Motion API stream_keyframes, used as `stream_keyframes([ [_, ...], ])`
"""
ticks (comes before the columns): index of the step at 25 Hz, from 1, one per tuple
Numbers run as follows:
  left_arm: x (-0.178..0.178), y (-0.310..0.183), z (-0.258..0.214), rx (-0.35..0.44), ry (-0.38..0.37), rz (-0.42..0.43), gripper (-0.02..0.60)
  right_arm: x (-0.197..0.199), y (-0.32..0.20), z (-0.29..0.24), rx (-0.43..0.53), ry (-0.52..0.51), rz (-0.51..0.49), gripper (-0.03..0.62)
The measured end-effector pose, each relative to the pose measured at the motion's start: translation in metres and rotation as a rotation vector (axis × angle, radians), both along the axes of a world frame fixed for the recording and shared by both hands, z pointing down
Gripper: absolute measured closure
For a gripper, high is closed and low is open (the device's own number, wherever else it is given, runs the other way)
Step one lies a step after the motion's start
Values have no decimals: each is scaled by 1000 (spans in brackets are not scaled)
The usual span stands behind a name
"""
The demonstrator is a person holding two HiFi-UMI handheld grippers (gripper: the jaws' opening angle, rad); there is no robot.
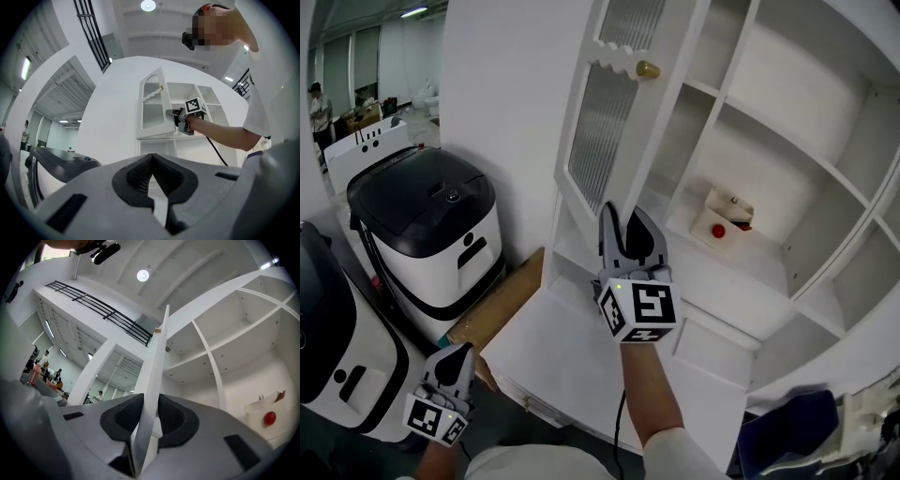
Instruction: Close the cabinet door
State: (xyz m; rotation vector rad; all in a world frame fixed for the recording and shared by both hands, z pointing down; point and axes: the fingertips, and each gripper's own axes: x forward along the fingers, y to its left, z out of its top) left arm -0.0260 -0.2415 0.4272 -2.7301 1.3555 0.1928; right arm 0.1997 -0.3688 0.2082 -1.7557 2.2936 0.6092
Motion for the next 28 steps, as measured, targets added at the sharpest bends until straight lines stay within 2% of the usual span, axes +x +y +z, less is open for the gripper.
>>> stream_keyframes([
  [5, 26, -7, 3, 1, -2, 10, 576, 30, -11, 0, -2, 24, 7, 497],
  [9, 33, -10, 4, -1, -3, -6, 575, 45, -16, 2, 7, 48, 24, 489],
  [14, 31, -9, 7, -4, -4, -44, 575, 70, -31, 2, 1, 18, 30, 477],
  [21, 19, 0, 14, -17, -7, -110, 575, 89, -41, 2, 22, 56, 92, 449],
  [26, 16, 10, 16, -26, -4, -152, 575, 112, -48, 0, 14, 29, 154, 416],
  [28, 14, 11, 16, -25, -4, -157, 575, 117, -49, 0, 24, 31, 175, 376],
])
